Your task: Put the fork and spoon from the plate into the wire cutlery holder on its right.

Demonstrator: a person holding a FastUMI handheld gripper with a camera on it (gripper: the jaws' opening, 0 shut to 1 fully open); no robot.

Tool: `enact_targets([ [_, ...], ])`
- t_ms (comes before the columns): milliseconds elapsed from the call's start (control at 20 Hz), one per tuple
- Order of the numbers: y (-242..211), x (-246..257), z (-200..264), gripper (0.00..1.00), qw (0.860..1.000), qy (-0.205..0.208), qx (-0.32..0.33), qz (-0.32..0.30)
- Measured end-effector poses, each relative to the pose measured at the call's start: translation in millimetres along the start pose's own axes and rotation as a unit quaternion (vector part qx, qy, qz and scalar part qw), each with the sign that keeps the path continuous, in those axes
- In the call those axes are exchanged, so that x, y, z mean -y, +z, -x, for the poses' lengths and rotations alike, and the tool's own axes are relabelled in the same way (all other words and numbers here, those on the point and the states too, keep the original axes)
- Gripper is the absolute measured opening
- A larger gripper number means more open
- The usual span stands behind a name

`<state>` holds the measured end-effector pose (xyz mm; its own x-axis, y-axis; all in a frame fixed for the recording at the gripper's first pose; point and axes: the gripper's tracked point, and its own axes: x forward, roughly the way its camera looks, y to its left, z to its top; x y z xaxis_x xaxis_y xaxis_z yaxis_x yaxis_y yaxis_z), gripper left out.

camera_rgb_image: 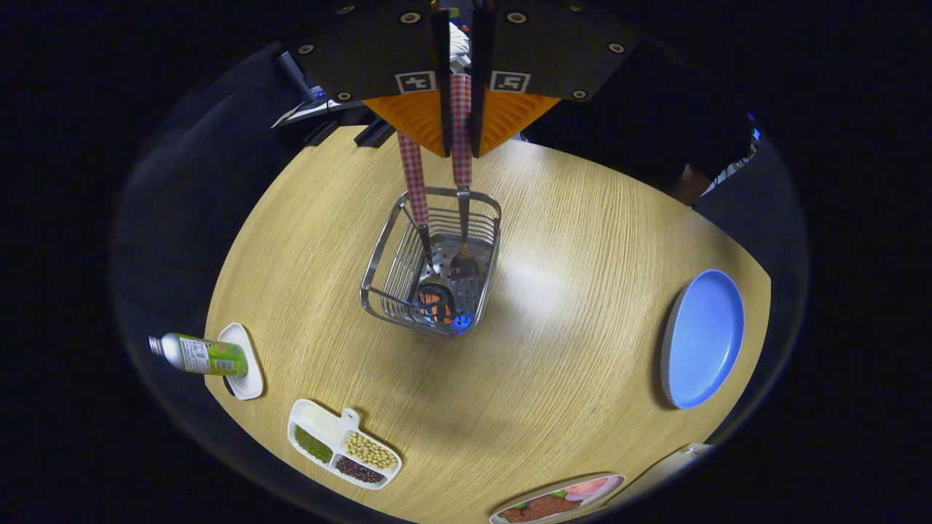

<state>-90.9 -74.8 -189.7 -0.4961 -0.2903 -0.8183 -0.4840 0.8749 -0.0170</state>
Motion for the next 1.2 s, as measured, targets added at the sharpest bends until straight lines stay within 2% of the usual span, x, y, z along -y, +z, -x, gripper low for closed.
enact_targets([
  [350, 5.7, 3.5, 5.9, 0.14, 1.000, 0.005, 0.028, -0.009],
  [550, 14.0, 9.5, 18.6, 0.15, 0.995, 0.006, 0.094, -0.034],
  [750, 25.6, 7.1, 36.1, 0.27, 0.981, 0.017, 0.184, -0.054],
  [800, 31.1, 6.0, 44.2, 0.32, 0.975, 0.021, 0.216, -0.056],
  [900, 54.0, 10.3, 65.0, 0.42, 0.948, 0.022, 0.312, -0.063],
  [950, 60.8, 14.8, 74.0, 0.44, 0.933, 0.017, 0.352, -0.070],
  [1050, 70.4, 18.4, 95.4, 0.48, 0.900, 0.016, 0.427, -0.087],
  [1150, 73.9, 15.4, 116.1, 0.58, 0.865, 0.021, 0.492, -0.100],
  [1200, 73.2, 15.3, 125.5, 0.67, 0.847, 0.017, 0.522, -0.097],
])
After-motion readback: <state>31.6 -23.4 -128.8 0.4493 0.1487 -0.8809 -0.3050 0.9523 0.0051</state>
